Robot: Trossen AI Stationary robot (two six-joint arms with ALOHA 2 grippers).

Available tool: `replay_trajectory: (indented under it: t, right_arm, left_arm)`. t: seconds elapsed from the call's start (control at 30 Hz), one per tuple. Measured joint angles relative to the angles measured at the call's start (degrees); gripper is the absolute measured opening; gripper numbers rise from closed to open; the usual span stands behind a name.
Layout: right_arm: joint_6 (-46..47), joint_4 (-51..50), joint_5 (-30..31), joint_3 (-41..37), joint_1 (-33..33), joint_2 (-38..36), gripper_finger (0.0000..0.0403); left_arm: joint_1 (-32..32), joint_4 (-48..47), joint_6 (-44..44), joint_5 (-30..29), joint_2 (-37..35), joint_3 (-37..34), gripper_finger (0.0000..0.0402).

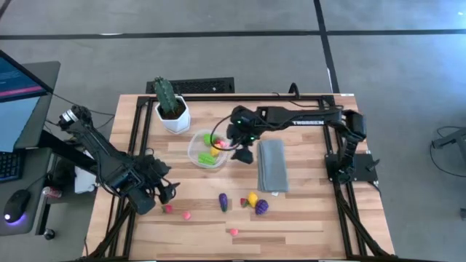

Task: Pick and placing Produce into tupperware
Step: Put the left red strawberry into the transparent container

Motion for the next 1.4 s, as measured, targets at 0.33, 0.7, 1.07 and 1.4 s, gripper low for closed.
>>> replay_trajectory:
  t: [0.33,0.7,1.07,1.4]
  right_arm:
    - [-0.5,-24.5,0.1,0.0,5.2,-2.9,0.0322]
    - [3.6,-34.0,8.3,0.0,12.6,-2.8,0.0322]
    - [9.6,-33.3,16.8,0.0,14.7,-2.8,0.0322]
    - [9.6,-31.3,16.8,0.0,14.7,-2.8,0.0322]
  left_arm:
    - [0.0,0.8,3.2,12.0,0.0,0.0,0.0343]
    - [-0.4,3.8,16.2,21.0,0.6,0.0,0.0343]
    - [-0.8,11.3,20.4,33.5,14.2,-1.3,0.0343]
    - [-0.7,19.4,16.8,36.4,24.0,-1.3,0.0343]
